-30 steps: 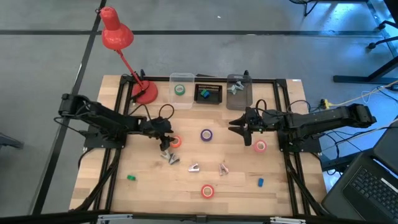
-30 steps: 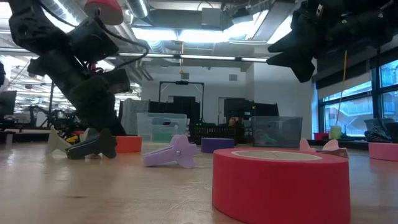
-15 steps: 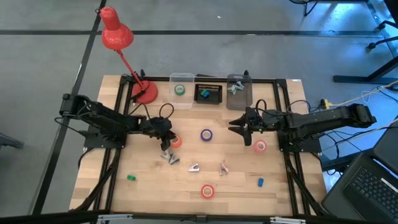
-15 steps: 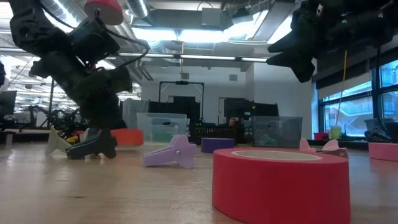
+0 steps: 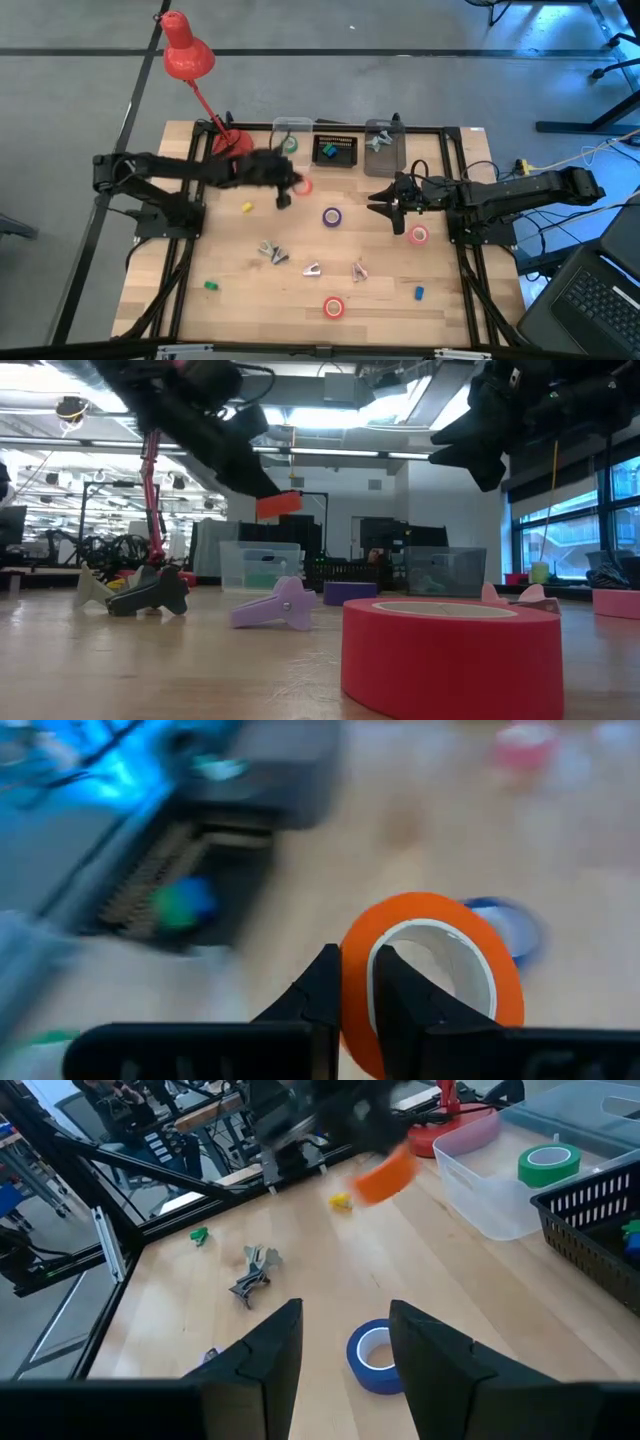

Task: Pick and place Stapler, Stapler remover, tape
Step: Put the orange tape into the transparent bin

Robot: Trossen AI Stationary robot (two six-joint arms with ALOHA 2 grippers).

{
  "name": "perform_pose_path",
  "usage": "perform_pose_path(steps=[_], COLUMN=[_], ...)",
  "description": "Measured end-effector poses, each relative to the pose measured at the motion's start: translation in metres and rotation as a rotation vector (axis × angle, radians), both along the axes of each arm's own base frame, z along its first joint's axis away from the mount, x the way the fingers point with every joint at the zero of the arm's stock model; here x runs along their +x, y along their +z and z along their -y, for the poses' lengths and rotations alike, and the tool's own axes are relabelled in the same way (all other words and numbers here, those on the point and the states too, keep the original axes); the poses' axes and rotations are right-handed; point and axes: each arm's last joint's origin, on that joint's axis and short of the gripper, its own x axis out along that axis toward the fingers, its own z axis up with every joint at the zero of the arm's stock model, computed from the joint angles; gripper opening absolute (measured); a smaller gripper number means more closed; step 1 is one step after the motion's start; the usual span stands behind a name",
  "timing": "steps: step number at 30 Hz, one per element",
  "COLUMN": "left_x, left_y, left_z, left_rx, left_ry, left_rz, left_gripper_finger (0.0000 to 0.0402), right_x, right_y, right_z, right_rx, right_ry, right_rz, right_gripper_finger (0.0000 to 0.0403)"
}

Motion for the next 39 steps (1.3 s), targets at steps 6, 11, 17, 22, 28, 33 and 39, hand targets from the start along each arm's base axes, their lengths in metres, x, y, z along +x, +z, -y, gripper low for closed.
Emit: perform_pose_path(steps=[6,11,17,22,28,33,39], left_x=[-0.01,-0.013,-0.004,0.006,0.016,0.015,0.014], left_y=[0.026,0.028,-0.001,-0.026,-0.043,-0.055,-0.054], left_z=[-0.066,-0.109,-0.141,-0.156,-0.163,-0.166,-0.167], left_rx=[0.072,0.034,-0.025,-0.072,-0.097,-0.097,-0.07], left_ry=[0.164,0.194,0.163,0.155,0.102,0.129,0.169], left_rz=[-0.13,-0.134,-0.209,-0.262,-0.281,-0.328,-0.35], left_gripper_finger=[0.0028,0.0028,0.0028,0.0028,0.0028,0.0054,0.0131], right_x=[0.0,0.0,-0.001,-0.002,-0.002,-0.002,-0.002], right_y=[-0.001,-0.002,-0.003,-0.005,-0.006,-0.007,-0.007], right_z=[0.0,0.0,0.0,0.0,0.0,0.0,0.0], right_rx=[-0.005,-0.028,-0.029,-0.029,-0.03,-0.03,-0.027], right_ry=[0.001,0.008,0.009,0.009,0.009,0.009,0.008], right_rz=[-0.008,-0.018,-0.031,-0.053,-0.071,-0.078,-0.078], right_gripper_finger=[0.0154,0.0154,0.0154,0.0154,0.0154,0.0154,0.0154])
